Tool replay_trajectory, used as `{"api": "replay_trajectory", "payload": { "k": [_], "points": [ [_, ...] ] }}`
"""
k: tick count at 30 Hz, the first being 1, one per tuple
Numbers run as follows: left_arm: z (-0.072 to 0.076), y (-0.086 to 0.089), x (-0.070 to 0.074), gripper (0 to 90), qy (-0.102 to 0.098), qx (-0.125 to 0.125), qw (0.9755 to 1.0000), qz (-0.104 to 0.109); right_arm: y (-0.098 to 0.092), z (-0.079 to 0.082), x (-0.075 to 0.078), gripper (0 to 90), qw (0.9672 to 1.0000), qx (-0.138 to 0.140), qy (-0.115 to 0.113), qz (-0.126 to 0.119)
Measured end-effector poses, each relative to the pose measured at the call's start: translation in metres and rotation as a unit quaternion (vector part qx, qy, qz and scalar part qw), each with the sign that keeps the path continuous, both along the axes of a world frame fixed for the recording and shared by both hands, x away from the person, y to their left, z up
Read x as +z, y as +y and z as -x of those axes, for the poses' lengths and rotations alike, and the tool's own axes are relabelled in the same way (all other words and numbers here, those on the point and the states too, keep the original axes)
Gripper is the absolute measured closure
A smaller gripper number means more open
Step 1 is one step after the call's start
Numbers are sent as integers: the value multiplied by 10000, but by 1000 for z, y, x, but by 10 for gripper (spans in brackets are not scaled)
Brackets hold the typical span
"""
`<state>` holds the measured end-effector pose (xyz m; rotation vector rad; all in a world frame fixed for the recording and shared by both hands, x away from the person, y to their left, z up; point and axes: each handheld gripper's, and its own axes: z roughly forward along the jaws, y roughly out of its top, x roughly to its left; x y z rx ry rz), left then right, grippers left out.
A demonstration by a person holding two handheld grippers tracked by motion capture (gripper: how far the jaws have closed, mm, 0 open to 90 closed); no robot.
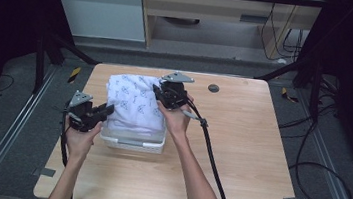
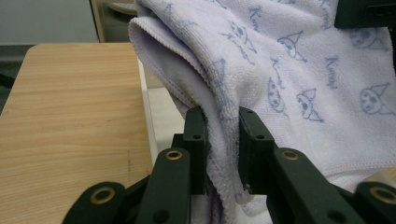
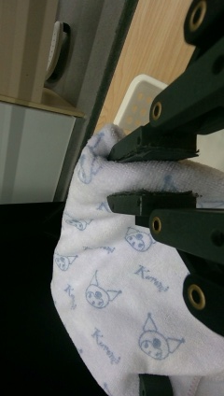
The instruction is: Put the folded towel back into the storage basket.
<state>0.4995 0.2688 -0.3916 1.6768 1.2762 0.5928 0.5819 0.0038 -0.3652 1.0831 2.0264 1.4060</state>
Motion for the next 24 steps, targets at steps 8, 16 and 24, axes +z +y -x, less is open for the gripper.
{"api": "replay_trajectory", "payload": {
  "k": [8,16,24],
  "points": [
    [-3,-2,-7,746,99,-13,9999,-37,1,-2,-6,762,9999,-28,80,64],
    [-6,-7,-15,746,203,-49,9996,-193,-1,-4,-17,761,9998,-74,166,90],
    [-11,-10,-24,746,339,-61,9988,-349,-2,-7,-31,760,9994,-103,303,163]
  ]
}}
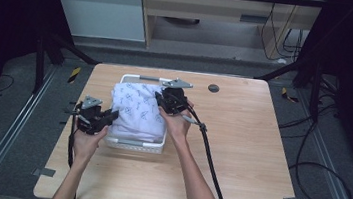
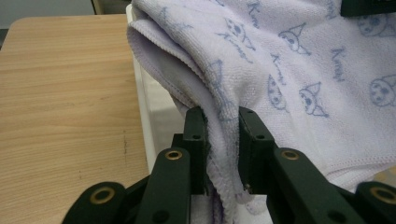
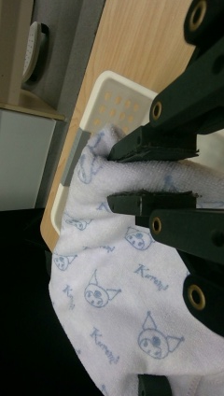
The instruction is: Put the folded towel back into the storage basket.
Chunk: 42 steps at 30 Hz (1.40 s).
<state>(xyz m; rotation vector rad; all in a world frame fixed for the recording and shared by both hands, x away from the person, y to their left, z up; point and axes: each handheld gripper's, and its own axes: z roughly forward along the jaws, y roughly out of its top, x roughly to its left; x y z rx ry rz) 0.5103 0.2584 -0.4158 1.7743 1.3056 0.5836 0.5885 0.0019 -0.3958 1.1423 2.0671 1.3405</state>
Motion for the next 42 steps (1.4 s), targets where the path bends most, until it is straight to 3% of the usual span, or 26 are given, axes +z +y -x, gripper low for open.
{"api": "replay_trajectory", "payload": {
  "k": [32,37,42],
  "points": [
    [-10,-6,-21,714,430,-31,9983,-392,5,-7,-32,731,9979,-47,432,491],
    [-10,-6,-20,670,370,19,9982,-469,5,-8,-34,717,9972,-45,484,571],
    [-8,-1,-15,644,234,68,9993,-297,6,-8,-34,658,9975,-63,388,591]
  ]
}}
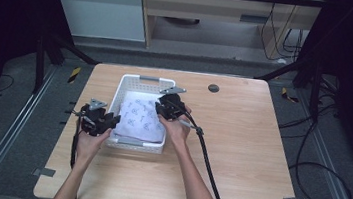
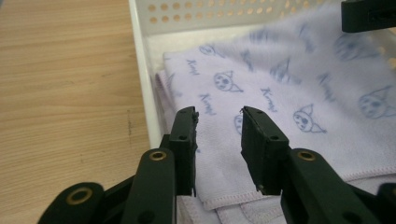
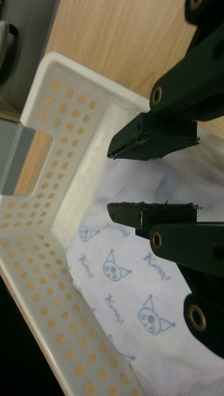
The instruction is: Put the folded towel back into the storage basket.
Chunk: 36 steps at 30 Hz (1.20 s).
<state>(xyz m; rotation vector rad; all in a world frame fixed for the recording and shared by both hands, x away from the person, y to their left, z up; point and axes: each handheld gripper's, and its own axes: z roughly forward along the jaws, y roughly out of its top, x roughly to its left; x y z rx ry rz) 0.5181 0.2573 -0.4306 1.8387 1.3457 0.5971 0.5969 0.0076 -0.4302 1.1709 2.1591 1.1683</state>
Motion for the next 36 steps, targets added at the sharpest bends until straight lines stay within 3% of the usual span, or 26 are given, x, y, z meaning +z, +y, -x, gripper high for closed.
{"api": "replay_trajectory", "payload": {
  "k": [7,14,23,36],
  "points": [
    [5,6,11,614,-251,-47,9993,277,-9,4,16,505,9995,28,-291,-149],
    [12,8,20,556,-519,-230,9973,466,-25,12,27,363,9987,119,-346,-367],
    [23,6,24,471,-703,-394,9959,411,-70,33,40,227,9978,163,-366,-521],
    [34,1,23,402,-730,-556,9951,363,-138,73,38,176,9966,75,-418,-710]
  ]
}}
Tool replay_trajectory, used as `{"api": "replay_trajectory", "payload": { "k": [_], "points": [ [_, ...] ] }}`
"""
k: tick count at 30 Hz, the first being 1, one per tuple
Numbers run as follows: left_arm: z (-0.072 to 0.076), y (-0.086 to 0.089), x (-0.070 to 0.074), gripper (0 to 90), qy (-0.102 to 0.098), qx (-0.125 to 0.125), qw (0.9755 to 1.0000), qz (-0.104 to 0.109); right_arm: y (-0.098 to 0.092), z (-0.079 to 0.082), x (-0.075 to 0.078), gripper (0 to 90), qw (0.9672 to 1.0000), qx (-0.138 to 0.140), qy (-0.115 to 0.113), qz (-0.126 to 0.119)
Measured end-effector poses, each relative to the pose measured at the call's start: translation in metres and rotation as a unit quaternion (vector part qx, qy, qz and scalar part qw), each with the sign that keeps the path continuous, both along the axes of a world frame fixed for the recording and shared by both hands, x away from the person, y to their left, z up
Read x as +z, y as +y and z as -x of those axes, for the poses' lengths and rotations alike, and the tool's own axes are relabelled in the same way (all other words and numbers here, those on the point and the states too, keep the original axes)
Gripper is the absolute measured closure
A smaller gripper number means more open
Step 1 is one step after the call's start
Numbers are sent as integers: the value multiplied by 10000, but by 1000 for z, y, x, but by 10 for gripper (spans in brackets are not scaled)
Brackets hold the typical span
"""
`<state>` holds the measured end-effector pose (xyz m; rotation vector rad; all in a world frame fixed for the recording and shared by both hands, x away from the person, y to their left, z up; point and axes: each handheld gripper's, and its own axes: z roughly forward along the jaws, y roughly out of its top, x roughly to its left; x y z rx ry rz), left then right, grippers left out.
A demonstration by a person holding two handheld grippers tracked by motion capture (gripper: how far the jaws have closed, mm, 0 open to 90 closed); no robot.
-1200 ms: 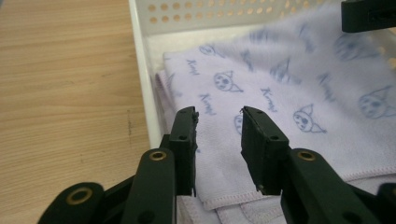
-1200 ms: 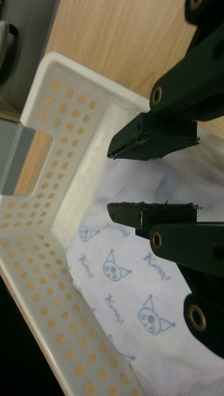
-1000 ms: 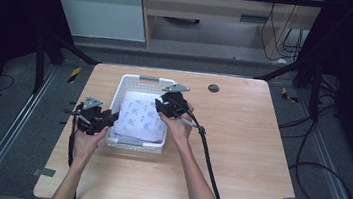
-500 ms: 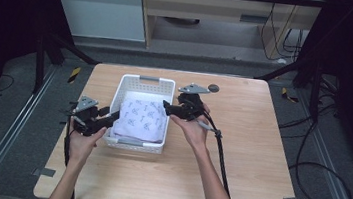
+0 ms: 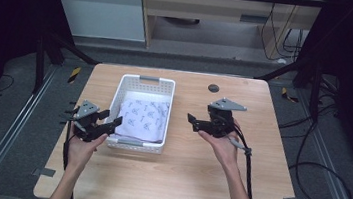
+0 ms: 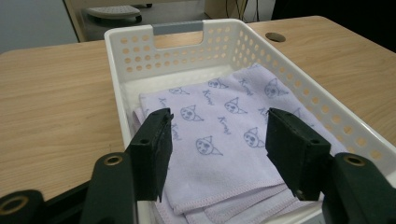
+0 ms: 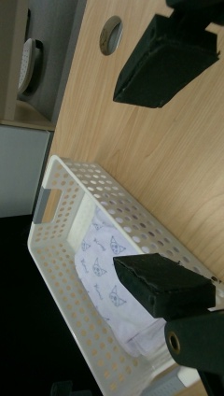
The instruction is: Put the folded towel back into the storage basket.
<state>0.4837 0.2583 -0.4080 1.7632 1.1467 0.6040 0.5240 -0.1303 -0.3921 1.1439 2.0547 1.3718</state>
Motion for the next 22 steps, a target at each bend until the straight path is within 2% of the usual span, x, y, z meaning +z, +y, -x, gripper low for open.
{"api": "replay_trajectory", "payload": {
  "k": [4,6,8,10,11,13,14,17,18,22],
  "points": [
    [5,2,-1,399,13,-15,10000,-17,-14,10,-3,175,10000,3,9,-21],
    [7,2,-2,399,28,-11,10000,-17,-28,19,-8,174,10000,-22,-18,-2],
    [8,3,-2,399,27,-3,10000,-7,-31,21,-9,173,10000,-32,-17,7],
    [9,4,-2,407,16,1,10000,23,-46,27,-13,171,9999,-68,-44,76],
    [10,4,-2,407,8,2,10000,32,-46,27,-13,171,9999,-68,-44,76],
    [10,5,-3,418,-2,7,10000,44,-56,31,-16,171,9999,-113,-31,41],
    [11,5,-3,435,-3,3,10000,34,-67,34,-20,181,9999,-163,-19,30],
    [12,6,-5,463,8,5,10000,6,-77,38,-24,186,9997,-242,13,23],
    [12,6,-5,498,18,6,10000,-6,-84,40,-27,196,9996,-286,26,23],
    [16,7,-6,542,-18,37,10000,-1,-104,47,-37,279,9993,-374,79,42]
  ]
}}
